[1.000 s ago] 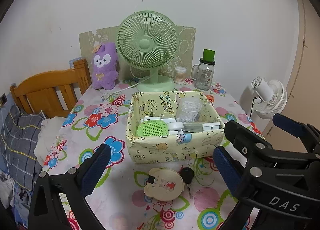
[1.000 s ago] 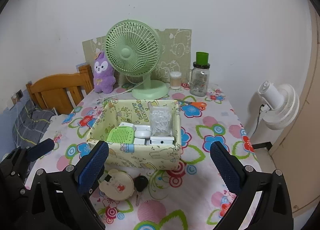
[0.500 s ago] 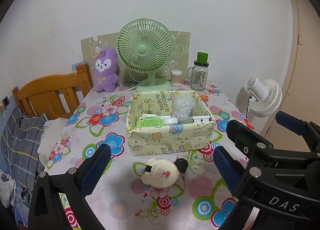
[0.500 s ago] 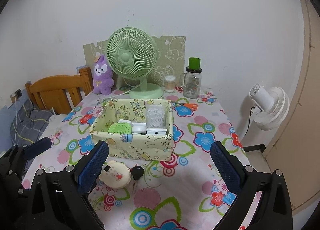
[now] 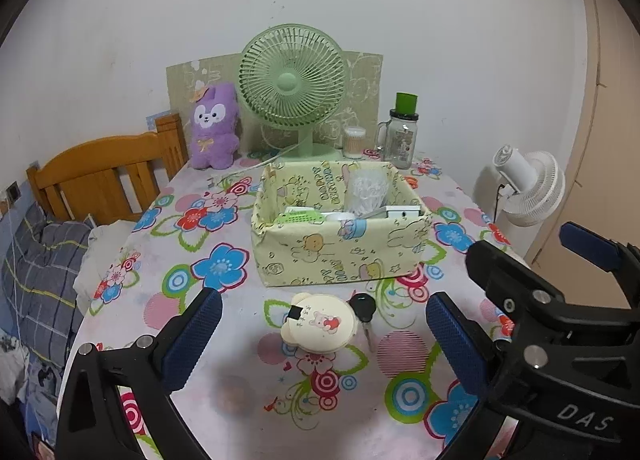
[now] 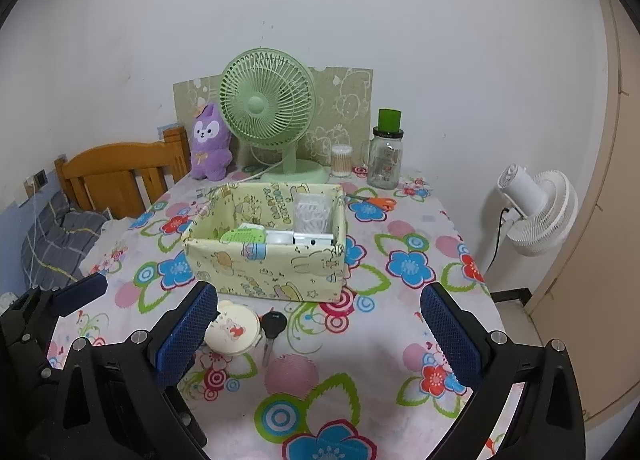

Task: Organize rigid objects
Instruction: 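Lift both open tools out of the box and back away, then reach the left tool to the round cream bunny case and grasp it, then grasp the black car key with the right tool while the left tool holds the case, then carry the bunny case and black key together toward the yellow box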

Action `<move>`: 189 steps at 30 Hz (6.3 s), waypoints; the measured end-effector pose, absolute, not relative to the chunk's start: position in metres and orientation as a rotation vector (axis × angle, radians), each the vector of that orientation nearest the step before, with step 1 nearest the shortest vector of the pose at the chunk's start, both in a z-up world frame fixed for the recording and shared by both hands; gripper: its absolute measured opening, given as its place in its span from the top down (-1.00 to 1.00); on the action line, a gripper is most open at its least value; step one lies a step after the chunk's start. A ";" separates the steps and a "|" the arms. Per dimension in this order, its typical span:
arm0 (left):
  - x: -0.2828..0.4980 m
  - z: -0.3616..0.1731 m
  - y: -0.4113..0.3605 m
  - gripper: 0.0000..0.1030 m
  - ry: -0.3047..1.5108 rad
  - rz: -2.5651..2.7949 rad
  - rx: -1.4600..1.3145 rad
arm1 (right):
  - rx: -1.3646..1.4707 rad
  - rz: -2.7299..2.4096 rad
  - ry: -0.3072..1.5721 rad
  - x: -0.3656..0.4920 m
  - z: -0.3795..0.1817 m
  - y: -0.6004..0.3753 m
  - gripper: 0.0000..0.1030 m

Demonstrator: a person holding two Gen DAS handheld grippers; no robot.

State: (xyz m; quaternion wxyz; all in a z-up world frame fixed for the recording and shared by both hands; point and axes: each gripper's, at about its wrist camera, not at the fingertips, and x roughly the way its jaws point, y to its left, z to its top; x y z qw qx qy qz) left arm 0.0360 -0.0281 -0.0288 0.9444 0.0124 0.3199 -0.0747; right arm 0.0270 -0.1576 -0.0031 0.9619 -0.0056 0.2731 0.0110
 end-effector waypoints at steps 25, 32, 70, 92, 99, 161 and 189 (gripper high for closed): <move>0.061 -0.109 -0.027 -1.00 0.741 -0.167 0.066 | -0.037 0.066 0.624 0.055 -0.083 -0.149 -0.99; 0.080 -0.130 -0.030 -1.00 0.801 -0.160 0.089 | -0.058 0.061 0.656 0.070 -0.101 -0.149 -0.99; 0.129 -0.150 -0.034 -0.57 0.919 -0.219 0.107 | 0.010 0.043 0.793 0.125 -0.127 -0.159 -0.99; 0.127 -0.152 -0.011 -0.57 0.919 -0.225 0.092 | -0.057 0.063 0.903 0.156 -0.144 -0.107 0.16; 0.125 -0.152 -0.012 -0.57 0.916 -0.215 0.098 | -0.048 0.074 0.903 0.152 -0.143 -0.107 0.32; 0.051 -0.032 -0.060 -0.57 0.650 -0.219 0.124 | 0.018 0.042 0.604 0.053 -0.020 -0.158 0.32; 0.101 0.004 -0.063 -0.57 0.587 -0.210 0.102 | 0.010 0.063 0.531 0.099 0.022 -0.162 0.32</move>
